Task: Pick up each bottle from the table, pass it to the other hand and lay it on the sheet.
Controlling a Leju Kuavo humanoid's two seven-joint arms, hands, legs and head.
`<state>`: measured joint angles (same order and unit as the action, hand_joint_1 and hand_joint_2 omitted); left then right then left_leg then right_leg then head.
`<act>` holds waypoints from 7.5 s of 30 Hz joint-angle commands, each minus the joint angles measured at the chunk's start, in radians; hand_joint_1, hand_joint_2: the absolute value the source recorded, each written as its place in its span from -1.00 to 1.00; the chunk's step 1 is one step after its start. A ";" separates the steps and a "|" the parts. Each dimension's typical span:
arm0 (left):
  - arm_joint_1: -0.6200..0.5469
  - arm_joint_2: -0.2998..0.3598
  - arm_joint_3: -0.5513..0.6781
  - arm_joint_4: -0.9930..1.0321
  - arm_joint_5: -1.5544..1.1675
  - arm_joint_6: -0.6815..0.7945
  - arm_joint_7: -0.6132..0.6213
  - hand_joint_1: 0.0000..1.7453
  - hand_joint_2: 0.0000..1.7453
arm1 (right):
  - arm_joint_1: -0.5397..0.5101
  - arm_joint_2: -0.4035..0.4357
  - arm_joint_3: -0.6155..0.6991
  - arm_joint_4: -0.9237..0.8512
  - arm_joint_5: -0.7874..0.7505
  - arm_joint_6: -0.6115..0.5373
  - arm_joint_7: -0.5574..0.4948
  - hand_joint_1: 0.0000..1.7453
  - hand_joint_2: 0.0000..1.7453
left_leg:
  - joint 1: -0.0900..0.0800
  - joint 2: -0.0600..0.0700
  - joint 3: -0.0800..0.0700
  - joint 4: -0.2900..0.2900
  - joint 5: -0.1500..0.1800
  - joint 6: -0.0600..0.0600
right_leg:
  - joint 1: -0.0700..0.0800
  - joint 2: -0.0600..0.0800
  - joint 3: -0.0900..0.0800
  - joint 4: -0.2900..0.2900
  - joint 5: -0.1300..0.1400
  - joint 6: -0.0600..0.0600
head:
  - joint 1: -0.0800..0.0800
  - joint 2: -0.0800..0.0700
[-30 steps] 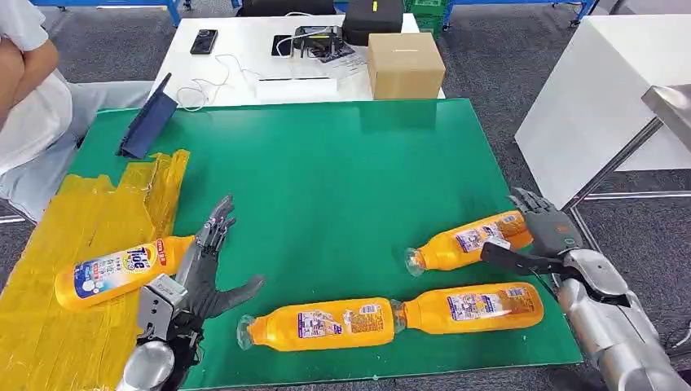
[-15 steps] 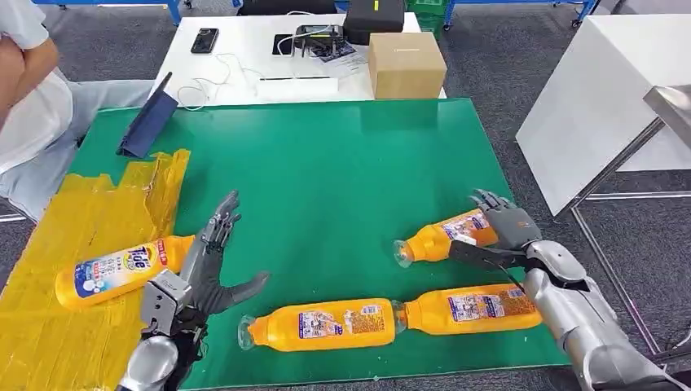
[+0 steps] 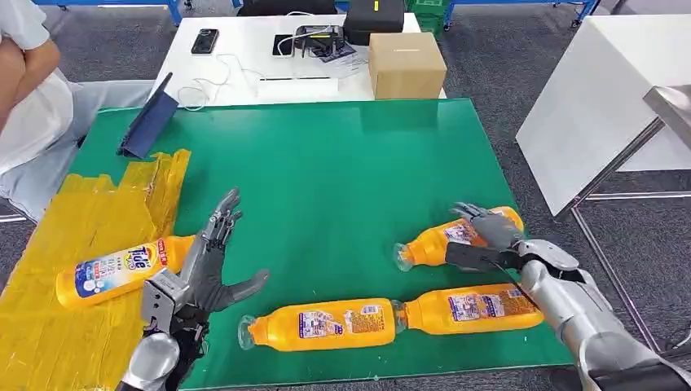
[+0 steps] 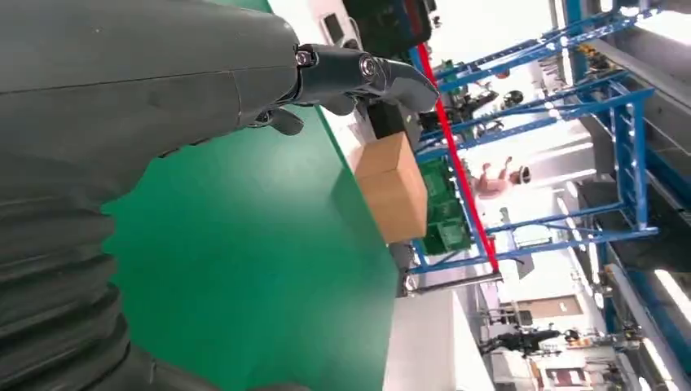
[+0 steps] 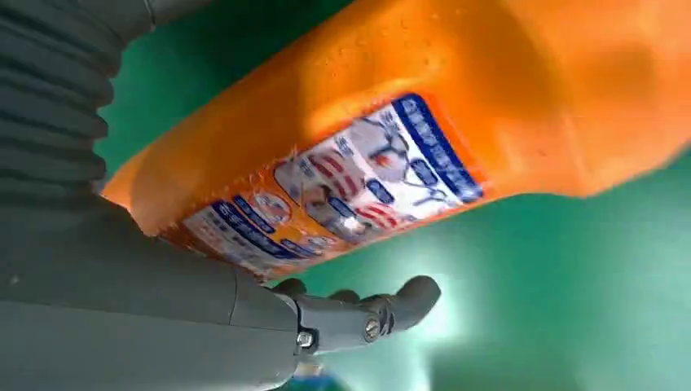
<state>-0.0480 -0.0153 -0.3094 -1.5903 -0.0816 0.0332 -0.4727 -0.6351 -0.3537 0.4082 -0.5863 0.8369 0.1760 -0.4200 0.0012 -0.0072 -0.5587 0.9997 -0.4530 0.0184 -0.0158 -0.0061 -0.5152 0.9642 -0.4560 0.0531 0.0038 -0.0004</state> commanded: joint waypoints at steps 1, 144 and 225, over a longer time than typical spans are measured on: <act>-0.067 0.026 -0.054 0.112 0.023 0.012 -0.021 -1.00 1.00 | -0.100 -0.063 0.183 0.162 -0.051 0.168 0.008 -1.00 1.00 | 0.000 -0.002 0.002 -0.001 0.001 0.000 | 0.000 -0.002 0.003 -0.001 0.000 -0.001 | 0.000 0.000; -0.110 0.000 -0.183 0.052 0.031 0.008 0.067 -1.00 1.00 | 0.184 0.515 0.131 -0.328 -0.454 -0.300 0.076 1.00 1.00 | 0.002 0.004 -0.008 -0.002 0.008 0.000 | 0.002 0.003 -0.009 0.000 0.008 -0.003 | 0.000 0.000; -0.085 -0.037 -0.054 0.046 0.067 0.147 0.056 -1.00 1.00 | 0.255 0.473 0.389 -0.568 -0.253 -0.449 0.104 1.00 1.00 | 0.003 0.004 -0.009 -0.001 0.008 -0.001 | 0.003 0.003 -0.009 -0.001 0.007 -0.004 | 0.000 0.000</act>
<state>-0.1070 -0.0561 -0.4250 -1.5530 -0.0606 0.1785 -0.4212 -0.3724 0.1343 0.7675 -1.2409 0.6046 -0.2644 -0.2998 0.0027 -0.0041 -0.5705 0.9988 -0.4440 0.0191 -0.0142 -0.0040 -0.5274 0.9649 -0.4481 0.0514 0.0038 -0.0004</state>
